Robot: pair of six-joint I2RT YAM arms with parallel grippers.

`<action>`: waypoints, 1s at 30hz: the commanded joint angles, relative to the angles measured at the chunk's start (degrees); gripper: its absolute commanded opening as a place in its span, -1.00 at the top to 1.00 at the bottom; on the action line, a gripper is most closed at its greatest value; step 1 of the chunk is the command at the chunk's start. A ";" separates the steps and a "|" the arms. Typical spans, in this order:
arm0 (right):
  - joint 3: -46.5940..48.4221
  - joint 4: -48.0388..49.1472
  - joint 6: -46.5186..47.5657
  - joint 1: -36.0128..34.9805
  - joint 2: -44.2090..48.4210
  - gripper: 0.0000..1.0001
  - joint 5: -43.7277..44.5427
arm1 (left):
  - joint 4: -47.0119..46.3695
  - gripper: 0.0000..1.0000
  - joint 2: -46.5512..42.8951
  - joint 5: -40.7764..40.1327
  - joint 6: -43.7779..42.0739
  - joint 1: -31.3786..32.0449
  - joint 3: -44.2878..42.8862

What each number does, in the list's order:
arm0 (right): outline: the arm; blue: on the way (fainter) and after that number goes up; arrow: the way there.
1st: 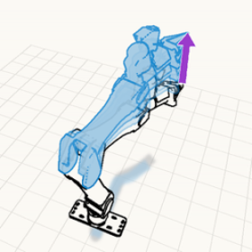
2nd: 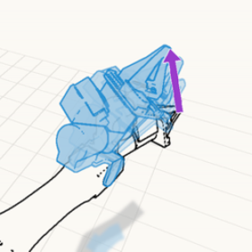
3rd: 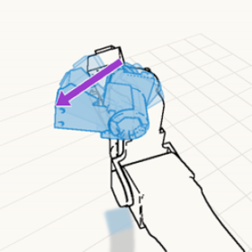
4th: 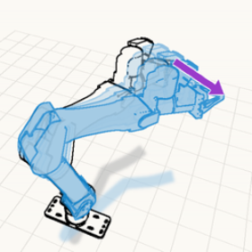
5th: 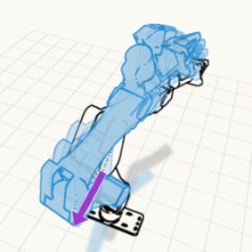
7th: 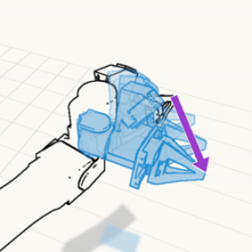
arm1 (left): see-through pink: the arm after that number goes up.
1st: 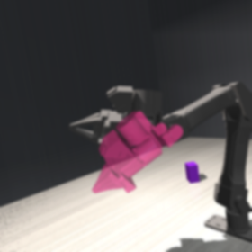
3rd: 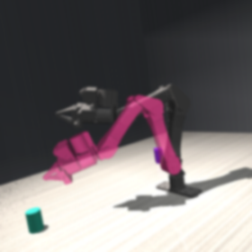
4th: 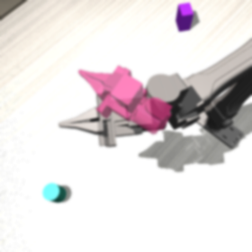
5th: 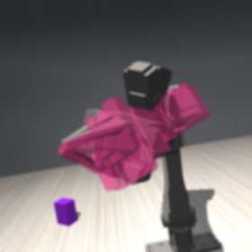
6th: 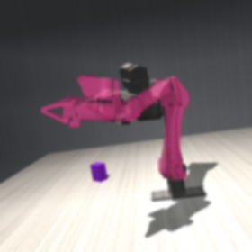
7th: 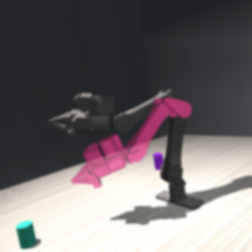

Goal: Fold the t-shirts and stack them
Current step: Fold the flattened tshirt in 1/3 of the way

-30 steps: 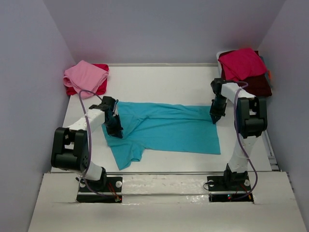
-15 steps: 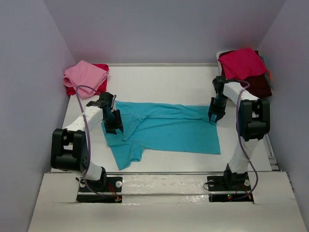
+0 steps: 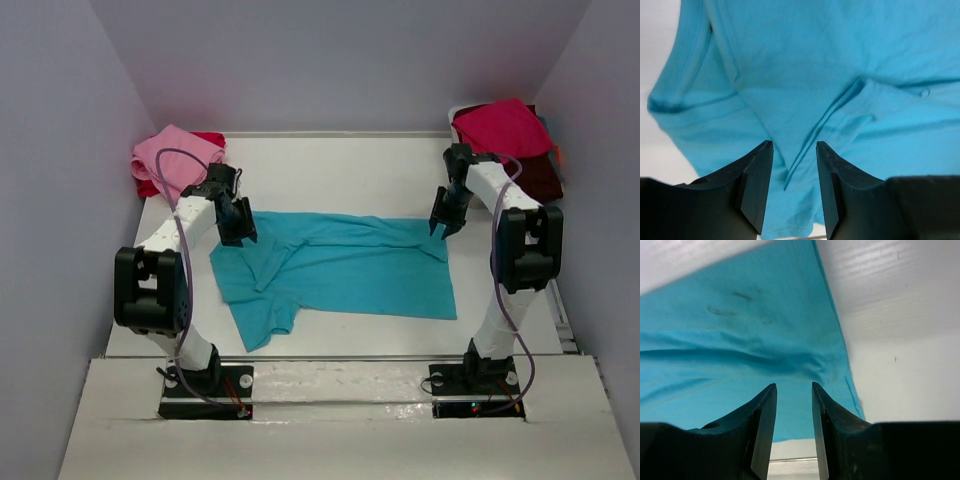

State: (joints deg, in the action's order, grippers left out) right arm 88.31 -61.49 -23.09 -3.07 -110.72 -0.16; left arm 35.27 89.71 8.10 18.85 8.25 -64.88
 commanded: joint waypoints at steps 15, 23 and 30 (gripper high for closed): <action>16.01 4.36 -3.10 0.26 -12.50 0.33 -0.89 | -3.36 -0.01 20.32 -1.51 0.84 -0.17 -19.84; 17.51 4.19 -3.01 0.26 -15.14 0.36 2.10 | -1.87 -0.01 21.29 -1.24 0.13 -0.17 -19.76; 18.12 2.61 -3.01 0.26 -16.99 0.38 2.71 | -0.29 -0.02 23.75 -0.36 0.40 -1.21 -20.02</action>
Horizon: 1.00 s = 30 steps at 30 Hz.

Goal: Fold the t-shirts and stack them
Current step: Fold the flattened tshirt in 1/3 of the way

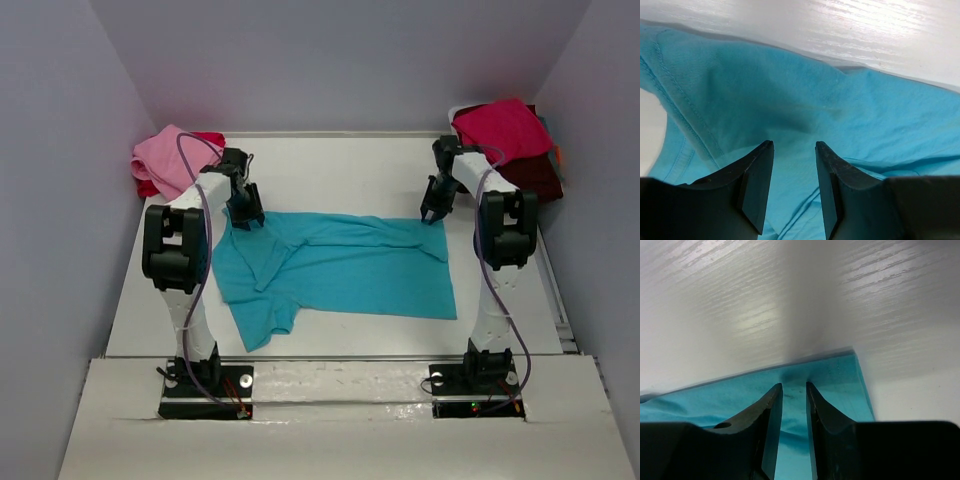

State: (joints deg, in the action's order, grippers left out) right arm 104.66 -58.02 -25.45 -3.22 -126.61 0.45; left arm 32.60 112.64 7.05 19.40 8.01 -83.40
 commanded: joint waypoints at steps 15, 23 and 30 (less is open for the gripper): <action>-1.23 -2.62 -0.30 0.41 -0.65 0.38 6.23 | 3.61 -0.04 3.55 -0.02 -0.59 -3.26 -1.42; 9.14 -6.84 0.58 0.41 -7.94 0.38 8.34 | 5.28 -0.08 6.27 0.42 -1.12 -8.18 -4.93; 18.38 -9.22 0.49 0.41 -12.17 0.38 9.13 | 7.65 -0.08 10.92 -1.07 -2.87 -9.24 -11.25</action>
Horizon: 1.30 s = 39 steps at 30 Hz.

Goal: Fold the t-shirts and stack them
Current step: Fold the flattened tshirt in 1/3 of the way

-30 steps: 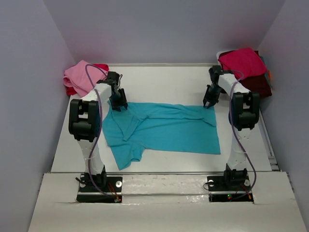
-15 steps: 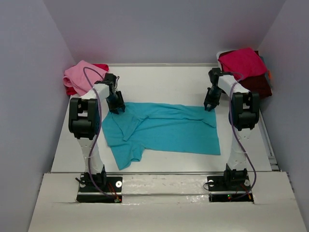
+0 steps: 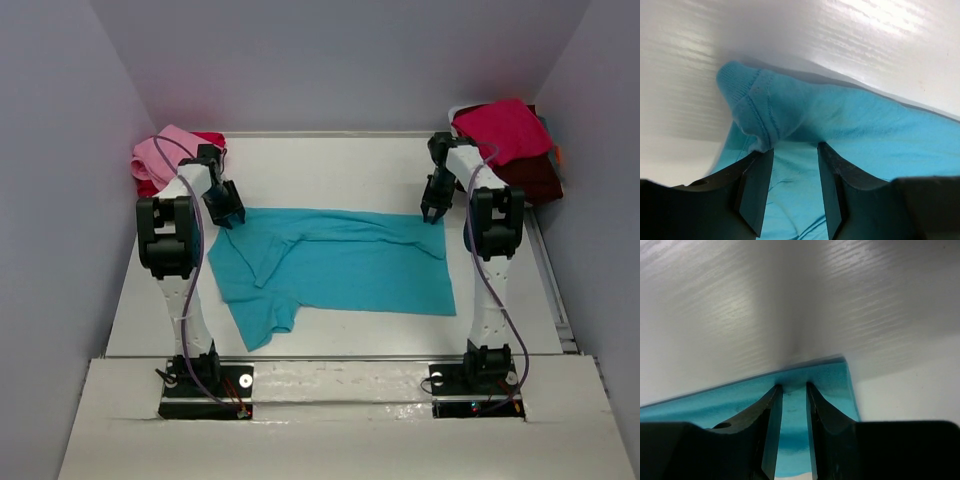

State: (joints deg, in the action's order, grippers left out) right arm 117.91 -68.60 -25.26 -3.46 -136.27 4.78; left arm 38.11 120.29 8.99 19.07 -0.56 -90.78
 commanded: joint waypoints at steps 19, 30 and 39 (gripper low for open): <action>21.58 6.54 2.05 1.18 -9.72 0.36 7.88 | 7.16 -0.04 18.93 0.59 -3.69 -0.67 -36.57; 19.90 10.77 3.20 1.18 -3.48 0.27 5.60 | 1.00 -0.08 10.33 0.05 -2.55 0.38 -35.70; 11.49 4.26 0.47 1.18 7.14 0.26 -0.63 | 2.58 -0.12 -1.10 -2.14 -2.20 6.44 -22.54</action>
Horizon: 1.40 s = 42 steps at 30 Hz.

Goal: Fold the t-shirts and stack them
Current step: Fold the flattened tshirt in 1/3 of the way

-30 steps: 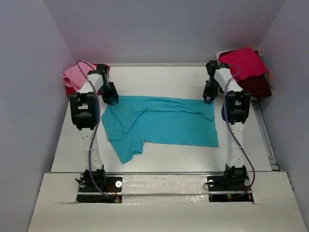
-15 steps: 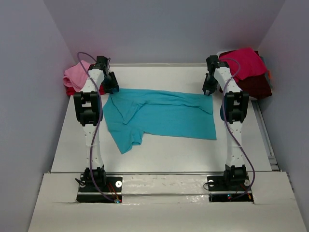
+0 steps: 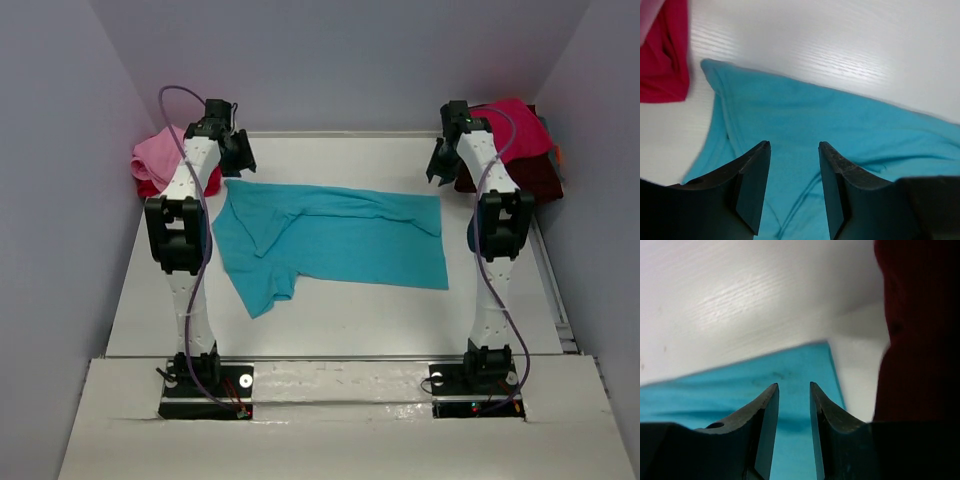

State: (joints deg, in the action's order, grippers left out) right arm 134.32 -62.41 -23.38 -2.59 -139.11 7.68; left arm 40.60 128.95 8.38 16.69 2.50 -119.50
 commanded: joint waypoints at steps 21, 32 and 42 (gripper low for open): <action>-26.93 2.83 -1.06 -2.68 11.67 0.30 -8.91 | 1.59 -0.12 -14.25 -1.96 0.36 6.46 22.12; -22.17 1.33 -0.71 -2.68 10.44 0.30 -7.95 | -2.54 -0.13 -19.08 -3.90 4.23 0.76 31.43; -23.58 1.59 -0.53 -2.68 10.35 0.30 -8.03 | -4.12 -0.13 -17.06 -1.19 3.35 -2.68 29.68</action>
State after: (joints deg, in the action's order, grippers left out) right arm 110.10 -61.08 -24.21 -5.04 -129.10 -0.84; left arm 37.80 113.58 5.06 20.05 -0.45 -88.12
